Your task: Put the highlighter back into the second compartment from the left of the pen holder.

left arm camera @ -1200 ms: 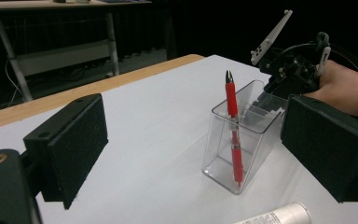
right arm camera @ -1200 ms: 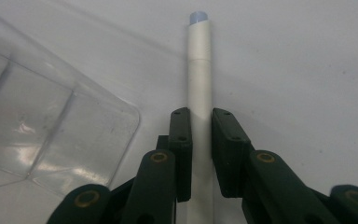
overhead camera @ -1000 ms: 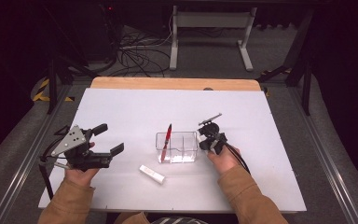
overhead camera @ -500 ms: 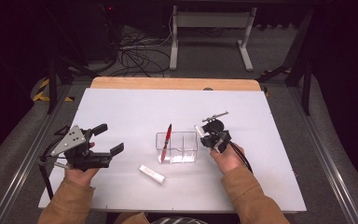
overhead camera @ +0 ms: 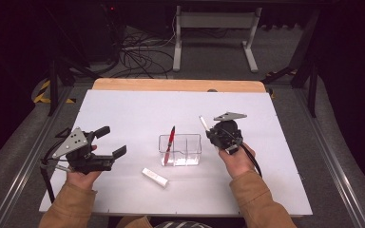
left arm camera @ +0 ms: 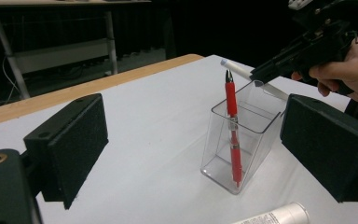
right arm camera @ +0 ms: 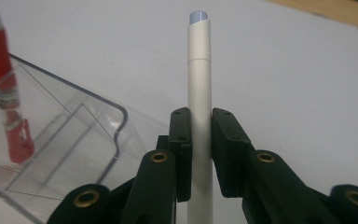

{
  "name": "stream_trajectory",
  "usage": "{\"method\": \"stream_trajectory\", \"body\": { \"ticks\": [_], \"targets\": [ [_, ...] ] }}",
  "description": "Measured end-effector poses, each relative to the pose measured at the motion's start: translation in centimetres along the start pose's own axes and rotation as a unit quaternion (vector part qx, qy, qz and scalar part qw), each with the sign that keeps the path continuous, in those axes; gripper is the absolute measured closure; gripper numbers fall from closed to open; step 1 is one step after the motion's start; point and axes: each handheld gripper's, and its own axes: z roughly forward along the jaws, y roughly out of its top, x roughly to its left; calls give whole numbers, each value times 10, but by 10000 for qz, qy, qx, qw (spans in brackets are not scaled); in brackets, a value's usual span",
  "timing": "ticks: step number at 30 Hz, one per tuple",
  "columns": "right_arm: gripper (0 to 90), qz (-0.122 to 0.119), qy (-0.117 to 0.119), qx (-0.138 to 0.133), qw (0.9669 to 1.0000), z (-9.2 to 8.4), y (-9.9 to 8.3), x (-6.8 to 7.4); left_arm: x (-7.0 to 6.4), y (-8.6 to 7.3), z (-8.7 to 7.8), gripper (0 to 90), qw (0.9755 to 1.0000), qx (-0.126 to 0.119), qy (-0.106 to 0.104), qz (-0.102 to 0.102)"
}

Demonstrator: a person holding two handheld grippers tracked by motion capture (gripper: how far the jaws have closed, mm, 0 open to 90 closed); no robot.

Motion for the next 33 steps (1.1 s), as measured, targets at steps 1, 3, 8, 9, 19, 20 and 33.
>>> {"method": "stream_trajectory", "body": {
  "ticks": [1,3,8,9,19,20,33],
  "targets": [
    [792,-32,11,-92,10000,-3,0,0,0,0,0,82,10000,2,1,1],
    [792,-119,22,-290,9995,-8,1,1,0,0,0,82,10000,-3,-5,-11],
    [792,-232,238,-754,9966,-19,2,2,0,0,0,82,10000,-2,-3,-2],
    [792,-268,253,-846,9957,-21,2,3,0,0,0,82,10000,-1,-4,-1],
    [791,-623,649,-1773,9800,-36,4,8,0,0,0,82,10000,-8,-17,-9],
    [791,-630,734,-1862,9777,-37,5,9,1,0,0,82,10000,-5,-18,-11],
    [790,-1012,1391,-2571,9510,-34,9,27,1,-1,0,83,10000,11,-39,-33]
  ]
}}
